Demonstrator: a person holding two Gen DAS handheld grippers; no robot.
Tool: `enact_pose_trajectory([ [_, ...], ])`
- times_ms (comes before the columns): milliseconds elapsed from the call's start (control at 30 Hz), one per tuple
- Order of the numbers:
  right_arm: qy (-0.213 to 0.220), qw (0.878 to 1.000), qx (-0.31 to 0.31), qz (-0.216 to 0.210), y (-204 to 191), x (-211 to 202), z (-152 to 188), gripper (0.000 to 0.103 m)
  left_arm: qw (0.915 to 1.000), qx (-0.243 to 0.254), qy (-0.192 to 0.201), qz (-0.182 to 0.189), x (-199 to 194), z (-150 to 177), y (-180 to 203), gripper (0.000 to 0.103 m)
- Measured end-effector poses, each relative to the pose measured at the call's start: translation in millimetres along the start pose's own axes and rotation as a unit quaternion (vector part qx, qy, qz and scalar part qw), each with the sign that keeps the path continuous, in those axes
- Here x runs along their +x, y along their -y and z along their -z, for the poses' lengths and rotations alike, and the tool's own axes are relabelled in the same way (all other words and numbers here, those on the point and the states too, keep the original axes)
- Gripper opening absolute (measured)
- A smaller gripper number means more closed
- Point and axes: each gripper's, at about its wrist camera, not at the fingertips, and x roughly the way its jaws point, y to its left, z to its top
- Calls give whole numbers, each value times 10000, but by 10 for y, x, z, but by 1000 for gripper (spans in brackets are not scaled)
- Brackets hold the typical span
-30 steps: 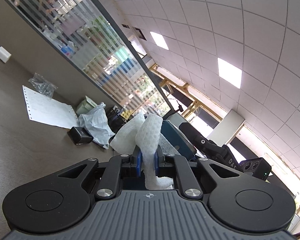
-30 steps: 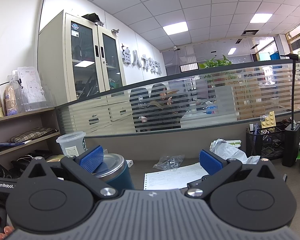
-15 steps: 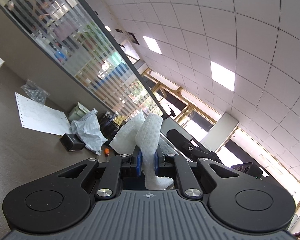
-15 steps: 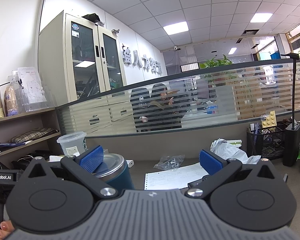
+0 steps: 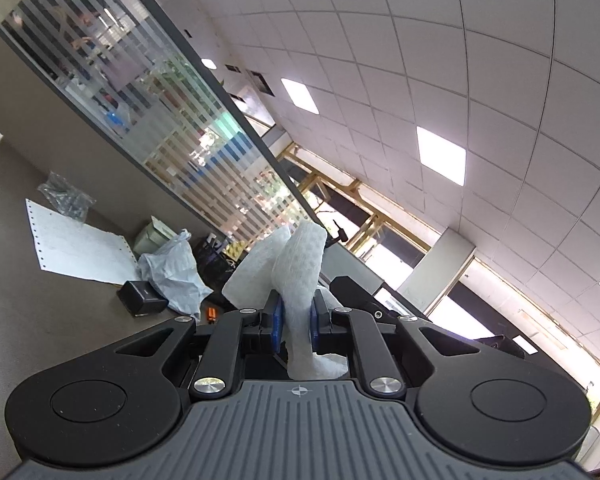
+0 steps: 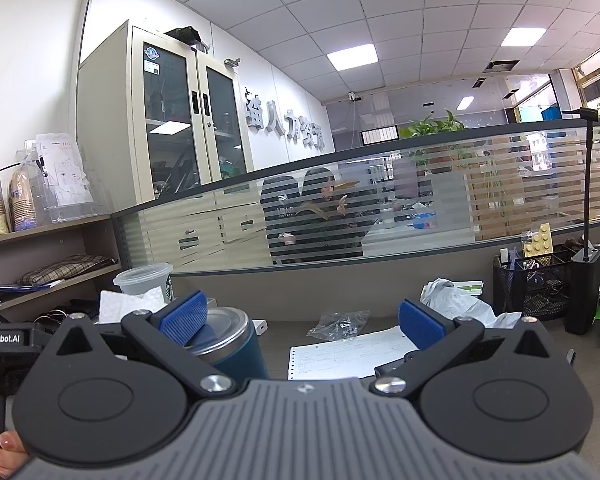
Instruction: Clean container
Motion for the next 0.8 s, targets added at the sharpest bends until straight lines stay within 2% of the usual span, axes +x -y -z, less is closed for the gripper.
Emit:
enact_pose_trajectory([
  [600,2,10000,11,-15,10,-6,26,103,9988,-394,142,-235,177,-27,-158,16],
  [800,3,10000,1,-28,-12,-12,32,103,9990,-392,62,-191,46,58,-152,16],
])
